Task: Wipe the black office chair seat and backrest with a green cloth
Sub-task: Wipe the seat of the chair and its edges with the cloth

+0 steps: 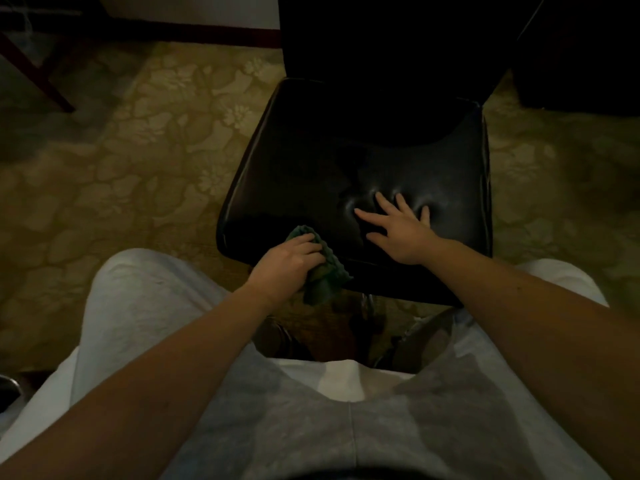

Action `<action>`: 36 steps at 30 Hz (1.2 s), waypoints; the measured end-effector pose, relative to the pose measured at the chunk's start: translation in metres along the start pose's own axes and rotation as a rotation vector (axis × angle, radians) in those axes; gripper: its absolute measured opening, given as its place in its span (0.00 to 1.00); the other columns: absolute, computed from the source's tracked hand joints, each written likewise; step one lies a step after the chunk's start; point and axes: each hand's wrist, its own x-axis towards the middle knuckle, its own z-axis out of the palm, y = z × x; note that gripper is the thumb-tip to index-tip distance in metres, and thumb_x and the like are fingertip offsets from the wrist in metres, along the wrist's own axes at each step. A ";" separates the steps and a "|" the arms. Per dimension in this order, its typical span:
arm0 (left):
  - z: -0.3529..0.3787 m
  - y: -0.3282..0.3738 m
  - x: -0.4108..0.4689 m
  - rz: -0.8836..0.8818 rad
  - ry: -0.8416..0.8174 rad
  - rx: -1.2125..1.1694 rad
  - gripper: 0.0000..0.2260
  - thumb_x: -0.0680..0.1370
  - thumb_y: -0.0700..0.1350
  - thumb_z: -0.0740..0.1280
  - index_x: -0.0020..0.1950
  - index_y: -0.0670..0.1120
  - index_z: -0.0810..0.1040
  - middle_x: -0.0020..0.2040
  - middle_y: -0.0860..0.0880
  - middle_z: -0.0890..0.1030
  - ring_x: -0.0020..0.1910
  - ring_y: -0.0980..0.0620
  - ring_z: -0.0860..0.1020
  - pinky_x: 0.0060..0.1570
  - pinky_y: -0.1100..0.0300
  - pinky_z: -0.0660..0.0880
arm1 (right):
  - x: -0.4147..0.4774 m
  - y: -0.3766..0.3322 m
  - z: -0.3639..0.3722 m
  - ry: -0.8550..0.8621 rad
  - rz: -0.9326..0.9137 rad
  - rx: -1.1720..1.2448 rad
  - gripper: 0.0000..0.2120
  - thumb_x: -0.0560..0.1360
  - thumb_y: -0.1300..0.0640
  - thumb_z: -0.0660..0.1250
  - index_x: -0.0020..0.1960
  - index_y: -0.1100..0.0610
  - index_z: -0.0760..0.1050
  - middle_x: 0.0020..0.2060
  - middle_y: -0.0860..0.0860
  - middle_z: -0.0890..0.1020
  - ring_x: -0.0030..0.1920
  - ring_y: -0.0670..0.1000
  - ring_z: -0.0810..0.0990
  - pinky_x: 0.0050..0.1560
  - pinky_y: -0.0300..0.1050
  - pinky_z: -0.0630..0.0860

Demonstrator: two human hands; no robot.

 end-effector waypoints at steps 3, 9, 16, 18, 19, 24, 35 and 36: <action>-0.003 -0.008 -0.002 0.004 0.007 -0.010 0.18 0.68 0.33 0.76 0.56 0.43 0.84 0.60 0.43 0.82 0.65 0.41 0.78 0.62 0.43 0.76 | 0.001 0.005 -0.007 -0.043 -0.012 0.030 0.25 0.83 0.44 0.55 0.76 0.32 0.50 0.79 0.44 0.40 0.78 0.56 0.37 0.72 0.71 0.38; -0.010 -0.022 -0.006 -0.106 0.046 -0.031 0.17 0.69 0.31 0.74 0.56 0.44 0.84 0.62 0.44 0.82 0.66 0.44 0.77 0.66 0.46 0.73 | 0.003 0.012 -0.013 -0.066 -0.073 -0.079 0.25 0.82 0.42 0.56 0.76 0.31 0.50 0.79 0.43 0.41 0.79 0.55 0.38 0.71 0.73 0.36; -0.012 -0.020 -0.004 -0.422 0.131 -0.160 0.19 0.75 0.34 0.66 0.65 0.44 0.80 0.68 0.47 0.77 0.72 0.49 0.70 0.74 0.56 0.60 | 0.006 -0.002 0.001 0.000 -0.052 -0.001 0.25 0.82 0.41 0.56 0.75 0.30 0.51 0.79 0.42 0.41 0.78 0.54 0.37 0.71 0.72 0.36; -0.010 -0.017 -0.005 -0.455 0.127 -0.184 0.20 0.77 0.36 0.66 0.68 0.46 0.77 0.71 0.48 0.75 0.74 0.50 0.68 0.74 0.58 0.58 | 0.007 -0.008 0.001 -0.007 -0.031 0.004 0.25 0.82 0.41 0.56 0.75 0.30 0.50 0.79 0.43 0.41 0.78 0.55 0.37 0.71 0.72 0.36; -0.010 -0.015 -0.005 -0.460 0.115 -0.194 0.20 0.77 0.38 0.66 0.70 0.47 0.76 0.72 0.48 0.74 0.74 0.50 0.67 0.74 0.58 0.58 | 0.007 -0.011 0.001 -0.013 -0.021 0.009 0.25 0.82 0.41 0.56 0.75 0.30 0.50 0.79 0.43 0.41 0.78 0.55 0.37 0.71 0.72 0.36; -0.016 -0.009 -0.005 -0.429 0.008 -0.173 0.21 0.79 0.43 0.65 0.74 0.49 0.72 0.73 0.50 0.72 0.74 0.50 0.68 0.73 0.54 0.63 | 0.007 -0.020 -0.001 -0.016 0.013 0.020 0.25 0.82 0.41 0.56 0.75 0.30 0.50 0.79 0.43 0.41 0.79 0.55 0.37 0.71 0.73 0.37; -0.024 -0.001 0.005 -0.793 0.225 -0.282 0.12 0.79 0.43 0.66 0.62 0.44 0.79 0.56 0.47 0.82 0.56 0.47 0.79 0.57 0.52 0.75 | 0.005 -0.009 -0.013 -0.015 -0.103 -0.244 0.26 0.80 0.36 0.54 0.76 0.31 0.49 0.79 0.42 0.45 0.79 0.55 0.40 0.73 0.70 0.41; -0.024 0.003 0.006 -0.818 0.233 -0.306 0.11 0.79 0.43 0.66 0.61 0.44 0.80 0.54 0.47 0.83 0.54 0.47 0.80 0.56 0.52 0.76 | 0.006 -0.011 -0.012 -0.020 -0.097 -0.254 0.26 0.80 0.36 0.53 0.76 0.31 0.48 0.79 0.43 0.44 0.79 0.55 0.38 0.73 0.71 0.40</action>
